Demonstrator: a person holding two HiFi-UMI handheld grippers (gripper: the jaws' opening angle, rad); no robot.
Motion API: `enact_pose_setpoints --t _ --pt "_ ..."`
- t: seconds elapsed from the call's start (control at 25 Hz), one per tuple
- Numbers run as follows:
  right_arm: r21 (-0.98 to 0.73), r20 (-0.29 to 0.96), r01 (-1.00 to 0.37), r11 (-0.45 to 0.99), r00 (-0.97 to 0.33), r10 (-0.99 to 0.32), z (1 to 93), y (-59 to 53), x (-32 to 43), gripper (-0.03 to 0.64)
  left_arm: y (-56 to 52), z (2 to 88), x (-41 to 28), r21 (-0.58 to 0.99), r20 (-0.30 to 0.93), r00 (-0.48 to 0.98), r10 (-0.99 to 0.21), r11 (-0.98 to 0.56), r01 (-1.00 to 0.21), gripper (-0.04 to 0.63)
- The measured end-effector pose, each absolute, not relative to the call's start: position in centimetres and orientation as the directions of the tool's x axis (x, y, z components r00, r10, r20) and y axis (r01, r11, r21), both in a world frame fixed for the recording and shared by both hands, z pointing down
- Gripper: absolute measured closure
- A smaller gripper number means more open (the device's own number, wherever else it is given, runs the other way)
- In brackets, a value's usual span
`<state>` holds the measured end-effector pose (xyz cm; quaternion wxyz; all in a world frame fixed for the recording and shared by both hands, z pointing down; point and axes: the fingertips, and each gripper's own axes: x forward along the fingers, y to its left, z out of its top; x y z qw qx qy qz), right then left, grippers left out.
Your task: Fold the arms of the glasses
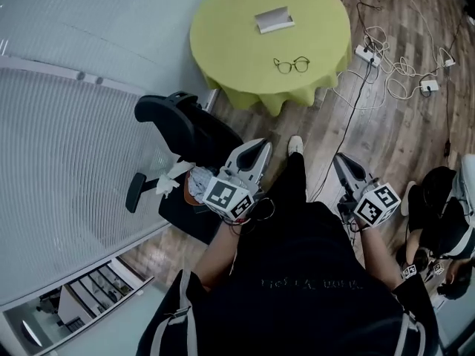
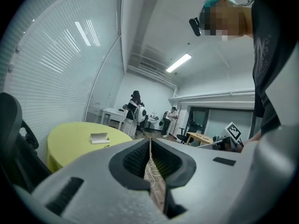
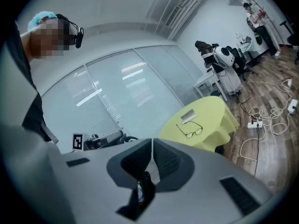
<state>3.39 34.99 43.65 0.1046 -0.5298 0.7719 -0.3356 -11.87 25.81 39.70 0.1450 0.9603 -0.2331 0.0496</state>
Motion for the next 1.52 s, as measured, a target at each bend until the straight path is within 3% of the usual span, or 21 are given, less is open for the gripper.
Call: enact_pose_setpoints --t 0.44,0.96,1.52 --pt "-0.56 0.319 -0.811 0.169 -0.399 -0.859 44.3 24.0 6.2 0.586 13.9 42.0 -9.2 0.323 0.166 0.888 -0.429 -0.827 -0.46 0.572" --pt "-0.526 0.348 -0.832 0.179 -0.402 -0.847 44.1 14.9 8.4 0.584 6.2 43.5 -8.4 0.343 0.204 0.863 -0.461 -0.792 -0.505 0.572" --pt "-0.387 0.44 -0.802 0.454 -0.594 -0.674 48.1 6.4 11.0 0.583 -0.6 44.2 -3.9 0.292 0.308 0.774 -0.553 -0.72 -0.63 0.571"
